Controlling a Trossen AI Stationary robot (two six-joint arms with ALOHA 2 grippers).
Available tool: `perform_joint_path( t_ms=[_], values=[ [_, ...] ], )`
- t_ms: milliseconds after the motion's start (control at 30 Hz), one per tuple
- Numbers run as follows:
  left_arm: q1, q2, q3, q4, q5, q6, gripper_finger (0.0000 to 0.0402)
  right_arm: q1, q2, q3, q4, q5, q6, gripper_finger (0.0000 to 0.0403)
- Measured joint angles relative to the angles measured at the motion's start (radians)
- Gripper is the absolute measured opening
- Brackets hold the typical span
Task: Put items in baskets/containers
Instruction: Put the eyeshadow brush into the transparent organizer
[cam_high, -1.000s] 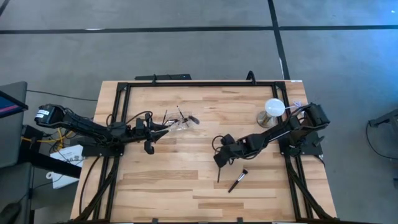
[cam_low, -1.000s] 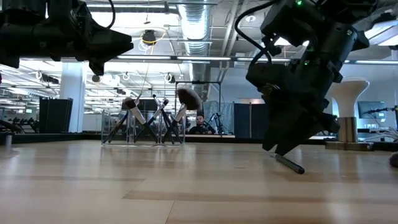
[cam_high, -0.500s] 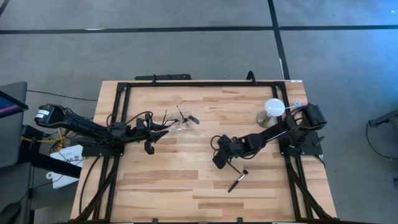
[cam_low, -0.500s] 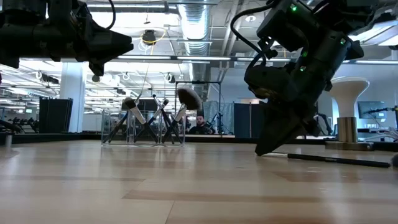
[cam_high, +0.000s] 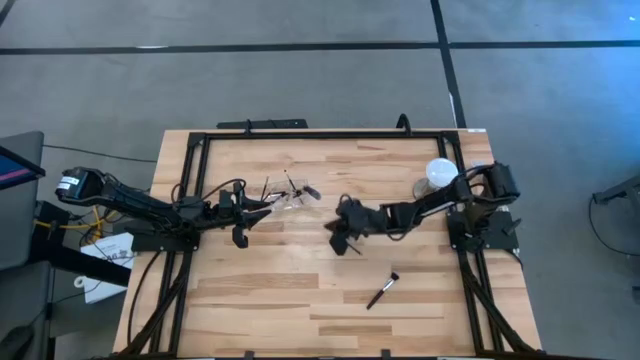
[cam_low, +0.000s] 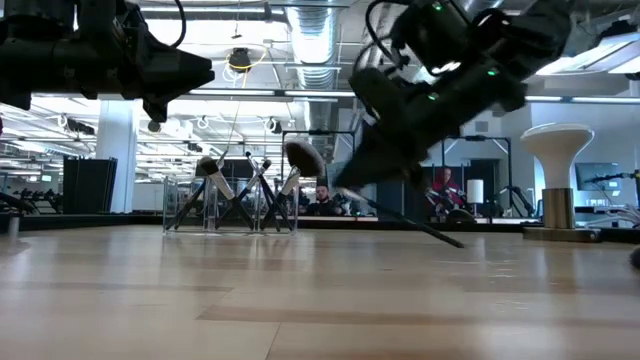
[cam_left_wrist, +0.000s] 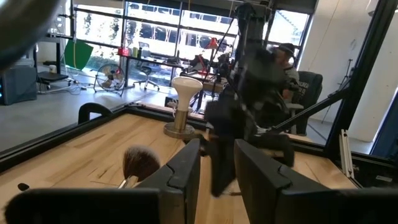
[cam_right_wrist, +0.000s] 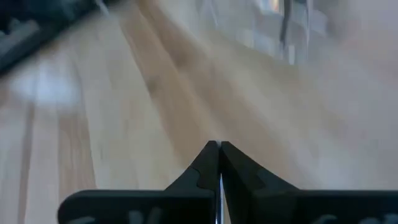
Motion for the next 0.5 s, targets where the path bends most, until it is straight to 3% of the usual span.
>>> perform_joint_path(
  t_ms=[300,500],
  values=[
    [0.000,0.000,0.000,0.000,0.000,0.000,0.0095,-0.156,-0.003,0.003,0.462,-0.032,-0.333,0.0001],
    [0.000,0.000,0.000,0.000,0.000,0.000,0.0095,-0.226,-0.004,0.092,0.571,-0.094,-0.465,0.0000]
  ],
)
